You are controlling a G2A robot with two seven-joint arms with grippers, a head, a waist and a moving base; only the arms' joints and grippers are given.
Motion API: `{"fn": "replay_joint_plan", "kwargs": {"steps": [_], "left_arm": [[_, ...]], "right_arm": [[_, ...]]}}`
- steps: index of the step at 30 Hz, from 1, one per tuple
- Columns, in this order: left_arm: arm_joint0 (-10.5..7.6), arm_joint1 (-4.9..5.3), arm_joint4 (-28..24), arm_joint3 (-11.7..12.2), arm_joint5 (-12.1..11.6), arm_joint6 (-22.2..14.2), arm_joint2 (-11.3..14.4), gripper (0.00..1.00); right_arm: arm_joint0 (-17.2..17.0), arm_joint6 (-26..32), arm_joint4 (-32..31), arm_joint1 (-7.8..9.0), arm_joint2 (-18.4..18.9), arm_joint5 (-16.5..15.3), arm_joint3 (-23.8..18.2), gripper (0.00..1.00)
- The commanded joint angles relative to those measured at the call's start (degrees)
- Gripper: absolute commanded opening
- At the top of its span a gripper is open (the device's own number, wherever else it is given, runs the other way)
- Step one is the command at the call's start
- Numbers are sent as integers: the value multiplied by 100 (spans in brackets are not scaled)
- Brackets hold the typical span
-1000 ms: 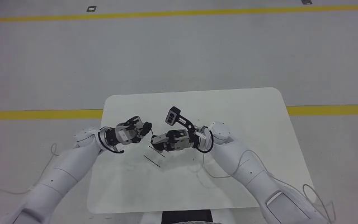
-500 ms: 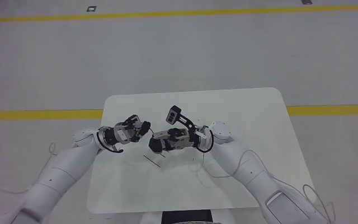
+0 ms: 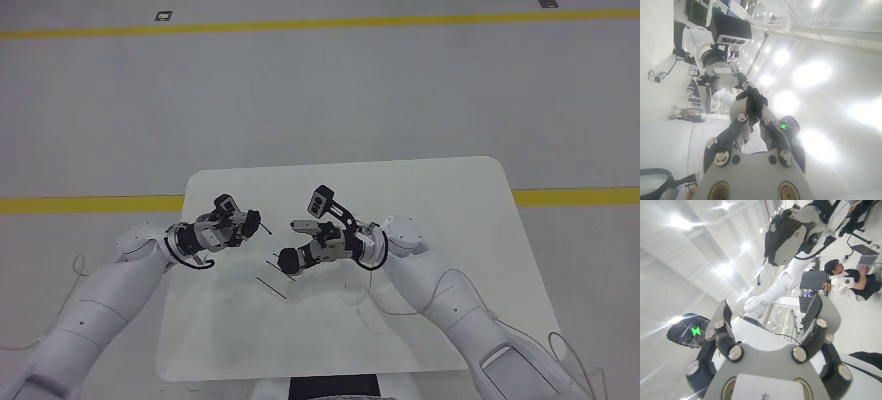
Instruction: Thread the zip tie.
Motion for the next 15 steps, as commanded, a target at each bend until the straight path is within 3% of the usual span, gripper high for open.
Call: {"fn": "replay_joint_plan", "kwargs": {"steps": [1,12,15], "left_arm": [[21,15,64,-50,16,85,-47,0],[28,14,66,-44,6,142,-49,0],[99,0,163,-79,-203,346,-85,0]], "right_arm": [[3,1,8,1,-2,0,0,100],[3,1,8,1,-2,0,0,100],[4,-326,-355,30,-7,68,-83,100]]}}
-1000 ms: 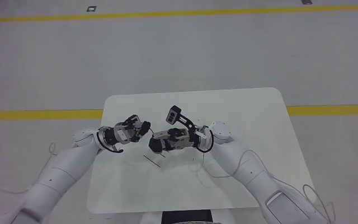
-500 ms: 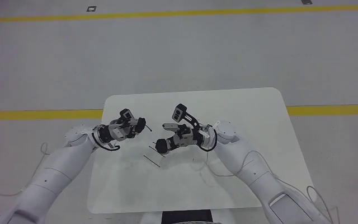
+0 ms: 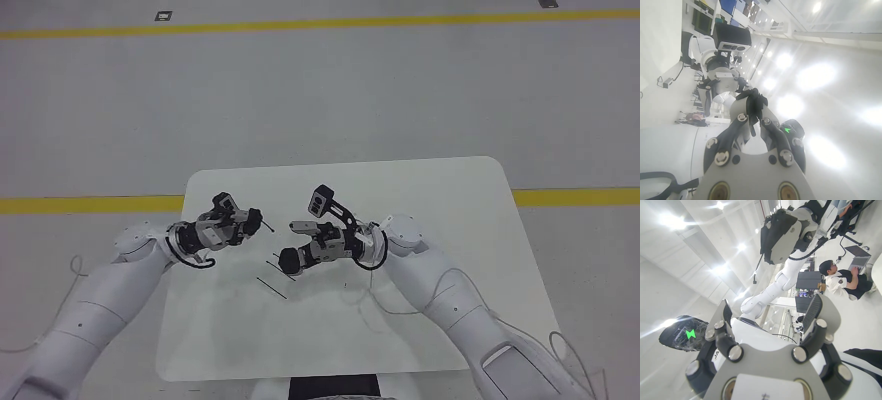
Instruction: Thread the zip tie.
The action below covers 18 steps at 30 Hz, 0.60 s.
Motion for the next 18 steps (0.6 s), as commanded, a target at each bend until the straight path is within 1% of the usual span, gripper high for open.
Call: {"fn": "replay_joint_plan", "kwargs": {"steps": [1,2,4,5,7,9,12,15,18], "left_arm": [[43,1,122,18,-234,77,-47,0],[75,5,280,26,-416,143,-71,0],[123,5,388,2,-630,200,-117,0],[147,7,458,14,-784,247,-154,0],[198,11,573,-15,-1033,253,-220,0],[241,29,829,1,-1353,269,-309,0],[340,58,1047,-41,-1807,277,-476,0],[432,84,1281,-72,-2156,338,-615,0],[527,84,1566,-259,-2156,464,-851,0]], "right_arm": [[28,-350,-483,41,7,135,-69,100],[61,-516,-794,75,12,268,-124,100],[97,-693,-1167,117,14,461,-221,100],[108,-774,-1294,133,20,545,-269,100],[128,-862,-1437,160,49,678,-361,100],[183,-944,-1634,188,69,812,-411,100],[274,-1046,-1856,218,86,1039,-417,100],[357,-1145,-1991,222,57,1190,-431,100],[460,-1260,-2081,206,-6,1271,-417,100]]}}
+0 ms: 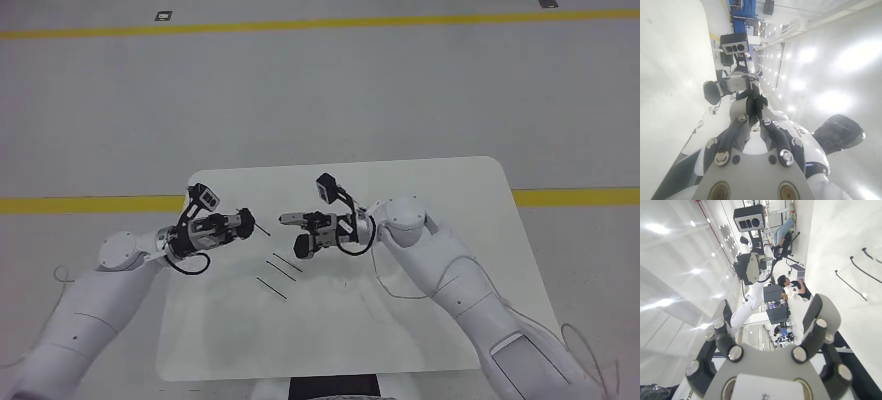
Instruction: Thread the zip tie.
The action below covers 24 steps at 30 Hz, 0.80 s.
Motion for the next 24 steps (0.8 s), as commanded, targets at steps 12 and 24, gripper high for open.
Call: {"fn": "replay_joint_plan", "kwargs": {"steps": [12,24], "left_arm": [[285,-97,359,-270,16,-57,-454,0],[314,-227,655,-108,16,479,-639,0]], "right_arm": [[181,-119,11,-54,-108,-21,114,100],[202,-561,40,-97,-115,-375,49,100]]}}
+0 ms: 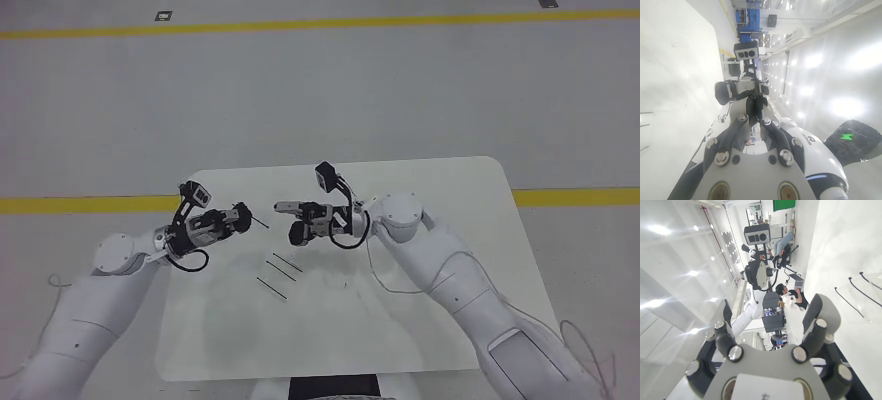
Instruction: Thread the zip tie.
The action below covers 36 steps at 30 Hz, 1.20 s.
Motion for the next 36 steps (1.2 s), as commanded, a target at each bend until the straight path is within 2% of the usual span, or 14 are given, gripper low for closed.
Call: {"fn": "replay_joint_plan", "kwargs": {"steps": [1,6,10,11,19,24,30,36], "left_arm": [[5,-45,91,21,0,37,-94,0],[81,-217,391,66,0,64,-354,0],[104,-382,643,156,0,149,-554,0],[101,-395,653,165,0,147,-567,0],[107,-398,642,156,11,179,-562,0],[169,-423,483,89,50,274,-528,0],[136,-432,262,197,109,116,-574,0],[101,-449,205,284,118,57,-564,0]], "right_arm": [[92,-53,34,-34,-51,-40,78,100],[376,-110,273,-188,-288,-102,519,100],[579,-73,517,-327,-459,-332,889,100],[579,-73,517,-327,-459,-332,889,100],[561,-101,513,-327,-459,-338,880,100],[439,-259,358,-322,-458,-481,804,100],[548,-529,-26,-370,-545,-864,930,100],[581,-722,-252,-427,-596,-1496,1059,100]]}}
